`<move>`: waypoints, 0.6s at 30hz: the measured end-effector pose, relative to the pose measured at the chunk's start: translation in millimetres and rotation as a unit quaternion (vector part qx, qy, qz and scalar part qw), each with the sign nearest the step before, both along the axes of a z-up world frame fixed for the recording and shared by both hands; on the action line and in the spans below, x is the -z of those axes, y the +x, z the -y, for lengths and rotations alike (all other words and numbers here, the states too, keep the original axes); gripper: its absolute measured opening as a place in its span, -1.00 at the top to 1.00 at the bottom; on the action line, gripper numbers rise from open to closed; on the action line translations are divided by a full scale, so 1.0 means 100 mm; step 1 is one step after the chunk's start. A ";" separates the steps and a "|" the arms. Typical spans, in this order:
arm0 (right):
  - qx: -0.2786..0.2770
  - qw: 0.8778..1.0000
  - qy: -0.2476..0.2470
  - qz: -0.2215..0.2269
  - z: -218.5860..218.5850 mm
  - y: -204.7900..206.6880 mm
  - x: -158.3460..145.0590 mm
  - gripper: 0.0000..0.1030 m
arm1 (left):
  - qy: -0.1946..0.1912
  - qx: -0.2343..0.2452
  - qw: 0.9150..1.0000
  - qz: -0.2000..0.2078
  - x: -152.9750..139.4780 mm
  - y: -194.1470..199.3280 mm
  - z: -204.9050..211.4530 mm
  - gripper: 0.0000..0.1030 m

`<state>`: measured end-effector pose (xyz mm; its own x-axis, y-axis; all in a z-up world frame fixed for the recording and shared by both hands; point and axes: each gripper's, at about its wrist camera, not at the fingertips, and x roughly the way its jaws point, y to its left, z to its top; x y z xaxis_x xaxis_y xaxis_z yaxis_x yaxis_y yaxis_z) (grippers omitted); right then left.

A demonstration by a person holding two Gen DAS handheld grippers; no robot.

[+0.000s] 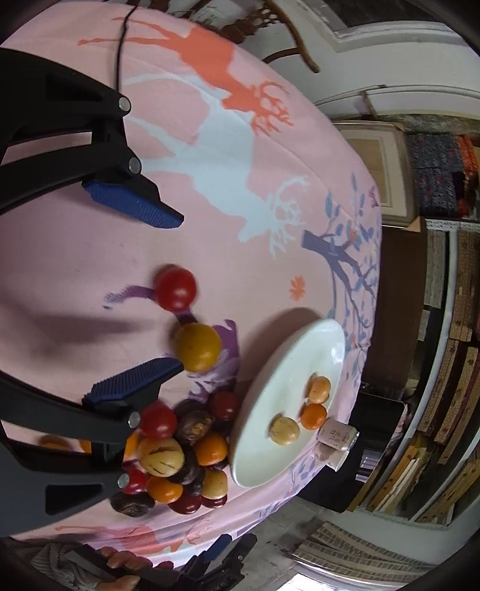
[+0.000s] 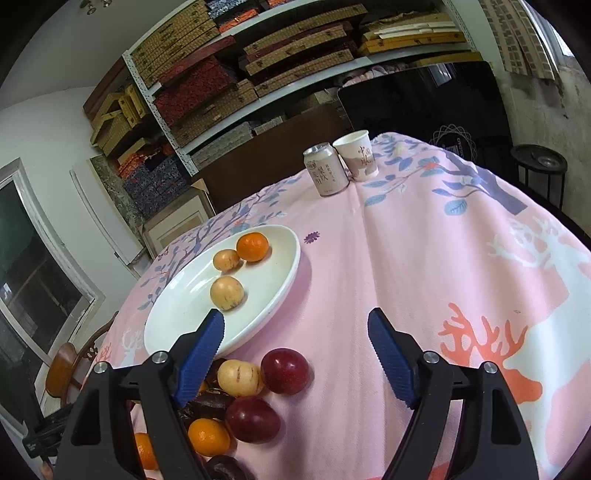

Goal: Organize fruits
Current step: 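Grasp the red cherry tomato with the left tool while the right tool grasps the red plum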

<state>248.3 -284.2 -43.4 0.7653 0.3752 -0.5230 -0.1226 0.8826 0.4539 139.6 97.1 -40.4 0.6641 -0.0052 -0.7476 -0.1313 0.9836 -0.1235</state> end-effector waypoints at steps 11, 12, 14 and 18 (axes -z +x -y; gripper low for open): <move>-0.002 1.000 0.005 -0.002 -0.01 0.00 -0.01 -0.64 | 0.028 0.010 0.999 -0.033 0.15 0.10 0.01 -0.17; -0.002 1.000 0.004 -0.003 -0.02 0.00 0.00 -0.64 | 0.025 0.010 0.999 -0.034 0.16 0.13 0.00 -0.12; -0.001 1.000 0.004 -0.005 -0.01 -0.01 0.01 -0.65 | 0.009 0.015 0.999 -0.041 0.18 0.19 -0.04 0.01; -0.001 1.000 0.010 -0.009 0.01 0.00 0.02 -0.65 | -0.003 0.024 0.999 -0.039 0.18 0.24 -0.05 0.06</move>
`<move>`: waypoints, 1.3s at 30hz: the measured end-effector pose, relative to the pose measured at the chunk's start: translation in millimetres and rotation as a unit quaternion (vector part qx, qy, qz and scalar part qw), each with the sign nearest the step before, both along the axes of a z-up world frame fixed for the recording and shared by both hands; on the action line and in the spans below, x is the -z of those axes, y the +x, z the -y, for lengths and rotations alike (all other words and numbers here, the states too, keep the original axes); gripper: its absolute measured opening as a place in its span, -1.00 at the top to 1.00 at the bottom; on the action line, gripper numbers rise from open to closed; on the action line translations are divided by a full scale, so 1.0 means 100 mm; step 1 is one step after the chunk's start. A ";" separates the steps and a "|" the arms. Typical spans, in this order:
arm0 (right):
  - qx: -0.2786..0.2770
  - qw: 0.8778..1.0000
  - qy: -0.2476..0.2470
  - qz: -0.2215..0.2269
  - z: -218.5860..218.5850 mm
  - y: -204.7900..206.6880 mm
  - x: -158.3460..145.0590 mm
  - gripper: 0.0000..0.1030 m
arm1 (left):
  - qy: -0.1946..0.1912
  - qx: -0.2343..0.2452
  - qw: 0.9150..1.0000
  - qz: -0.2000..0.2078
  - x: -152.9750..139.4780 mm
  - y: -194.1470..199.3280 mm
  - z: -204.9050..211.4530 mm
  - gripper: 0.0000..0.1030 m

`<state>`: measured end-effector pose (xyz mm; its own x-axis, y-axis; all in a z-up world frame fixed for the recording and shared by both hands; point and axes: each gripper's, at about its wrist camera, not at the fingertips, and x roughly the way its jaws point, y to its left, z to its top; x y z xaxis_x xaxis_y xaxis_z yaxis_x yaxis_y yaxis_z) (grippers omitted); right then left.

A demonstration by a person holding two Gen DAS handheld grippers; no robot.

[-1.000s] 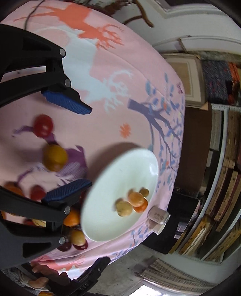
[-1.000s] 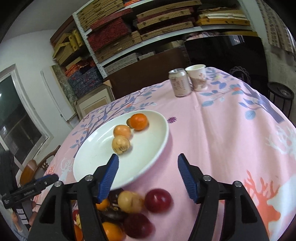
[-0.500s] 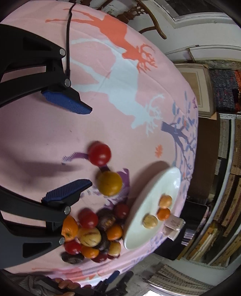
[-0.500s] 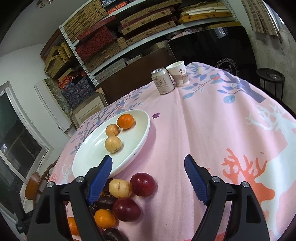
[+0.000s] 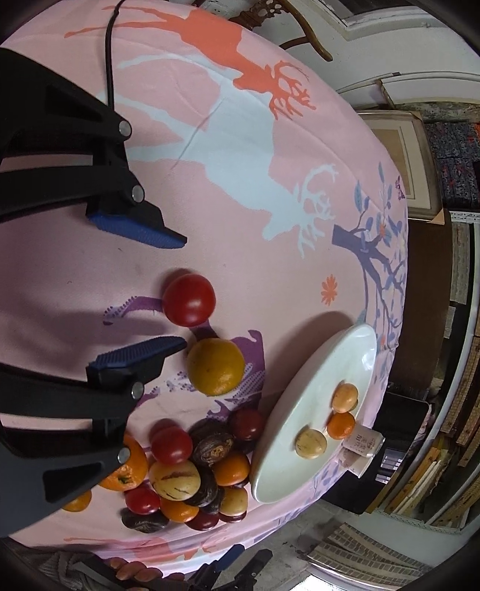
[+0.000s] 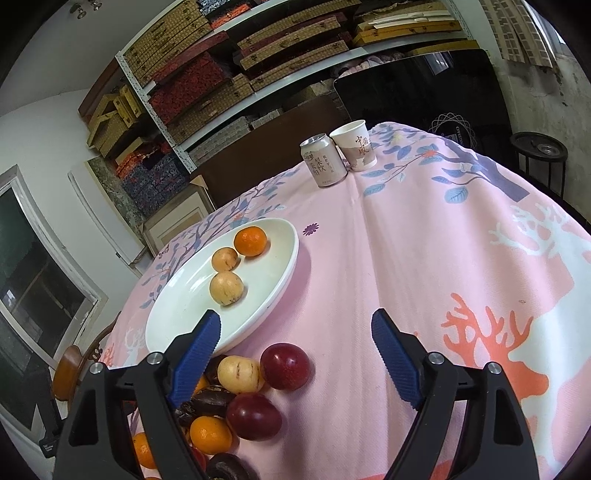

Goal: Organize fruits
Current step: 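Grasp the red cherry tomato with the left tool while the right tool grasps the red plum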

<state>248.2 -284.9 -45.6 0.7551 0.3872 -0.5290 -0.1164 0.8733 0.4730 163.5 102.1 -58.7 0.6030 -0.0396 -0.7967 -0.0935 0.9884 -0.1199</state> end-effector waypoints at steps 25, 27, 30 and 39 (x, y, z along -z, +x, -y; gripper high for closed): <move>-0.040 0.995 -0.063 -0.067 -0.23 0.11 0.25 -0.65 | 0.007 0.018 1.000 -0.001 0.02 0.09 0.07 0.44; -0.041 0.994 -0.067 -0.071 -0.24 0.11 0.27 -0.65 | 0.006 0.019 1.000 0.001 0.01 0.07 0.07 0.44; -0.042 0.992 -0.088 -0.085 -0.29 0.15 0.33 -0.65 | 0.004 0.019 1.000 0.003 0.00 0.06 0.06 0.44; 0.032 0.992 -0.104 -0.067 -0.06 0.12 0.26 -0.65 | -0.001 0.017 1.000 0.001 0.00 0.04 0.05 0.44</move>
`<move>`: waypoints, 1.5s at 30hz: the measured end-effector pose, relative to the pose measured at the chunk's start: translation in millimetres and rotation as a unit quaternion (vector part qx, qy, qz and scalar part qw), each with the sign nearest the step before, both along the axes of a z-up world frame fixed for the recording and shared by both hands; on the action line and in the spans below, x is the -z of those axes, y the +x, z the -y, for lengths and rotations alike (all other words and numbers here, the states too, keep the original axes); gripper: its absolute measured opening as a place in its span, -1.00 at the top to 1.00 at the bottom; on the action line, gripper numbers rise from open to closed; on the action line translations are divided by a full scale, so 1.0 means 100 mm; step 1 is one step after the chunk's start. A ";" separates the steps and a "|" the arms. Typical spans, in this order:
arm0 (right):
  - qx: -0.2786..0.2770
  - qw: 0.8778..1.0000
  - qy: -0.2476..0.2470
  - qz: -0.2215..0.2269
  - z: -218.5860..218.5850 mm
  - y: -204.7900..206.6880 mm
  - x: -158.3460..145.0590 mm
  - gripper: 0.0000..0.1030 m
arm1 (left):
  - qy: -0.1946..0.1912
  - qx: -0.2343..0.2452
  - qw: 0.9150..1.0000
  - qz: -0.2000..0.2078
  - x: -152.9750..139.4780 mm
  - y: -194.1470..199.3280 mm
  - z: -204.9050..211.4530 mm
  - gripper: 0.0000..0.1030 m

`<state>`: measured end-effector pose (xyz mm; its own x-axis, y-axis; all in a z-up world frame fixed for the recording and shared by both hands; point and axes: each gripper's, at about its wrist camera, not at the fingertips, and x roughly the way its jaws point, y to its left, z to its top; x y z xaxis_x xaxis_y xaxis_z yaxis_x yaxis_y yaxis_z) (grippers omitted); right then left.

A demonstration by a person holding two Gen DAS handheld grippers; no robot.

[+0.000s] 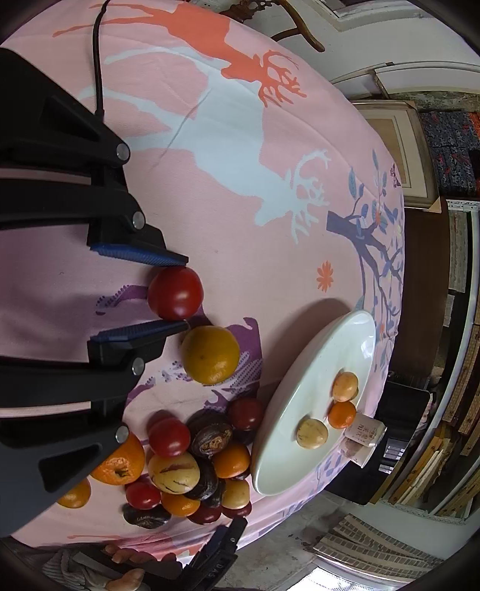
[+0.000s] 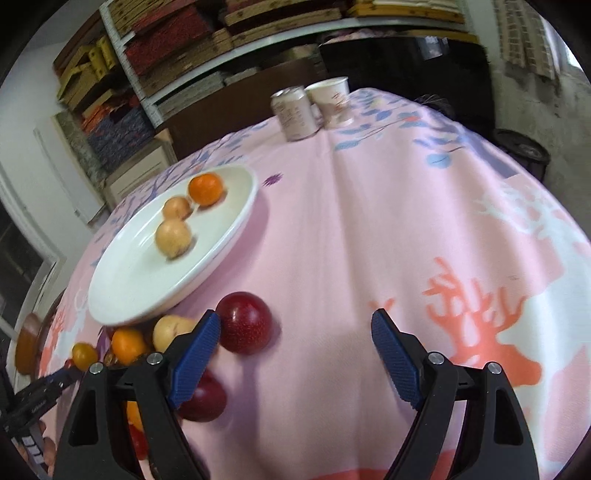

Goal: Organize fruits
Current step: 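Grasp the red cherry tomato with the left tool while the right tool grasps the red plum, then carry the tomato and red plum to the plate and release them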

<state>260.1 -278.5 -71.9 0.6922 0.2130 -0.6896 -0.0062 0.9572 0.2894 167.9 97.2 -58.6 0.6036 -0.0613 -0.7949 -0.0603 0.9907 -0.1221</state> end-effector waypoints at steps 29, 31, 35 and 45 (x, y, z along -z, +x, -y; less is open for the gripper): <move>-0.071 0.997 -0.030 0.000 -0.30 0.08 0.02 0.25 | 0.005 -0.003 1.000 -0.004 0.03 0.00 0.00 0.44; -0.069 0.997 -0.027 0.001 -0.29 0.08 0.02 0.25 | 0.005 -0.003 1.000 -0.004 0.03 0.01 0.00 0.44; -0.068 0.997 -0.023 0.006 -0.28 0.06 -0.01 0.25 | 0.007 -0.008 1.000 0.001 0.01 0.00 0.00 0.45; -0.091 0.994 0.006 0.068 -0.37 -0.02 -0.35 0.25 | 0.024 0.005 0.998 0.050 -0.43 0.31 0.23 0.45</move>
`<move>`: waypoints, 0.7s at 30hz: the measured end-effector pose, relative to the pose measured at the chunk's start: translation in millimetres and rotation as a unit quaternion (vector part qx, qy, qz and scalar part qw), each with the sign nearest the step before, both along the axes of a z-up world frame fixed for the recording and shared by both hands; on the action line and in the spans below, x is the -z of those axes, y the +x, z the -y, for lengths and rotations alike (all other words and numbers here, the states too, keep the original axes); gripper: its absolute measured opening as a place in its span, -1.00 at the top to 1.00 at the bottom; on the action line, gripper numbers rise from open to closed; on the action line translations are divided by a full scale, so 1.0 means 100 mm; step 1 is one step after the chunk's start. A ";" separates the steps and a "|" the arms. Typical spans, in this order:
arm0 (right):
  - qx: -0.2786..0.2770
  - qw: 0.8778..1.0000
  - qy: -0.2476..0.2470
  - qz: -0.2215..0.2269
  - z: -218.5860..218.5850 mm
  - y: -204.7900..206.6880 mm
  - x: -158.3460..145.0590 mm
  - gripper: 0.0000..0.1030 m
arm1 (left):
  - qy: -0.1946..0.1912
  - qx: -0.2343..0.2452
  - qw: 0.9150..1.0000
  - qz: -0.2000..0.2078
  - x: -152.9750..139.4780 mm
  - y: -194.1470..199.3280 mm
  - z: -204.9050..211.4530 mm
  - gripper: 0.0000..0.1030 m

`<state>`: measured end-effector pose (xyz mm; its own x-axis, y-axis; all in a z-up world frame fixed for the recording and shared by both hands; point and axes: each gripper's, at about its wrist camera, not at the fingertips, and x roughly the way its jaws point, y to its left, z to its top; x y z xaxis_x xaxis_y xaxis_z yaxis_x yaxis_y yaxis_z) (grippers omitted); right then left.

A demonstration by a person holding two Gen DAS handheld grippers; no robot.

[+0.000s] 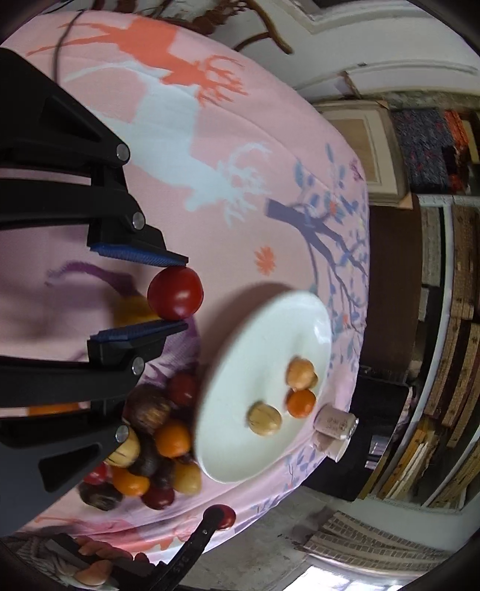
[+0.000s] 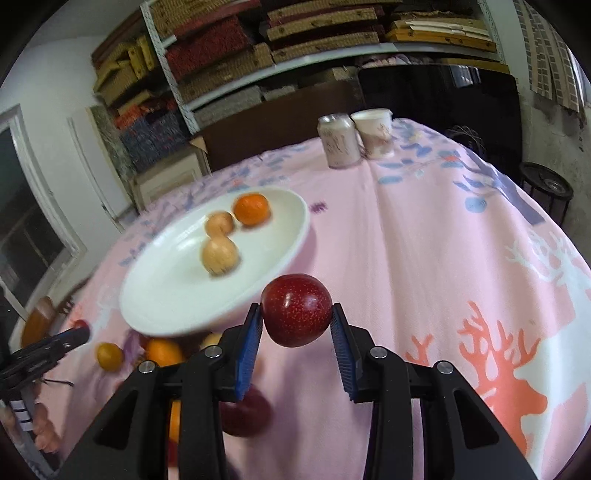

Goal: Organize fruits
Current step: 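Carry the tomato and red plum to the plate and release them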

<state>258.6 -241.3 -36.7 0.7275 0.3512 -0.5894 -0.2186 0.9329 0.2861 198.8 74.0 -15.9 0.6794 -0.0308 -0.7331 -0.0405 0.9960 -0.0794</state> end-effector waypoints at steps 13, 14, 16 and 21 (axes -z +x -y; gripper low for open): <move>-0.056 0.997 -0.052 0.009 -0.63 0.41 -0.08 0.17 | -0.002 0.039 0.999 -0.035 0.09 0.93 0.40 0.45; -0.055 0.997 -0.047 0.008 -0.61 0.41 -0.08 -0.03 | -0.005 0.043 0.998 -0.036 0.10 0.94 0.39 0.44; -0.051 0.998 -0.044 0.016 -0.59 0.39 -0.12 -0.10 | -0.003 0.043 0.999 -0.033 0.09 0.93 0.40 0.43; -0.044 0.998 -0.024 0.027 -0.48 0.32 -0.16 -0.17 | -0.006 0.041 0.999 -0.022 0.04 0.88 0.37 0.24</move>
